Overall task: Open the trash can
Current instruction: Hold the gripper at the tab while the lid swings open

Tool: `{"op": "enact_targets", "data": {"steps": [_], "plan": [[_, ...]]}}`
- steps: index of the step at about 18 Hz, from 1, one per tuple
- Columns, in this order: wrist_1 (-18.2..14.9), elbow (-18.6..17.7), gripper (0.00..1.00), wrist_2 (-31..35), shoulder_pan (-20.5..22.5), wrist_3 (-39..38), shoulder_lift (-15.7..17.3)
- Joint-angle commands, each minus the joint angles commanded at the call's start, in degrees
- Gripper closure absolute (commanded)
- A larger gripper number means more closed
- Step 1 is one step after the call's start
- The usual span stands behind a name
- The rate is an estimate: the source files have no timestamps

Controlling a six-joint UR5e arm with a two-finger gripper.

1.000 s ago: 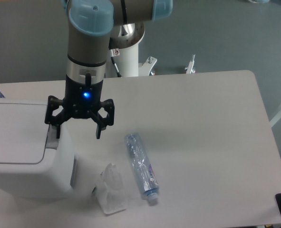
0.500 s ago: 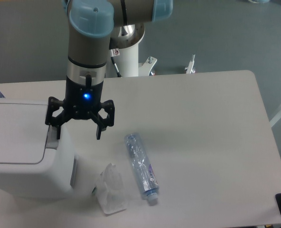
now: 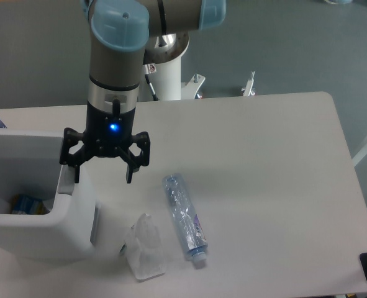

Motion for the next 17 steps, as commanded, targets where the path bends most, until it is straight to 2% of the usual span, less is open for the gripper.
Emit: {"op": "enact_targets", "data": {"steps": [3, 5, 9, 14, 17], "plan": [[1.94, 5.71, 0.00, 0.26, 1.22, 6.65, -0.35], [1.94, 7.39, 0.00, 2.70, 3.33, 11.85, -0.26], [1.42, 7.22, 0.00, 16.06, 5.62, 25.37, 0.18], [0.36, 5.03, 0.00, 19.33, 9.66, 39.18, -0.09], [0.36, 3.79, 0.00, 20.65, 11.77, 42.37, -0.09]]}}
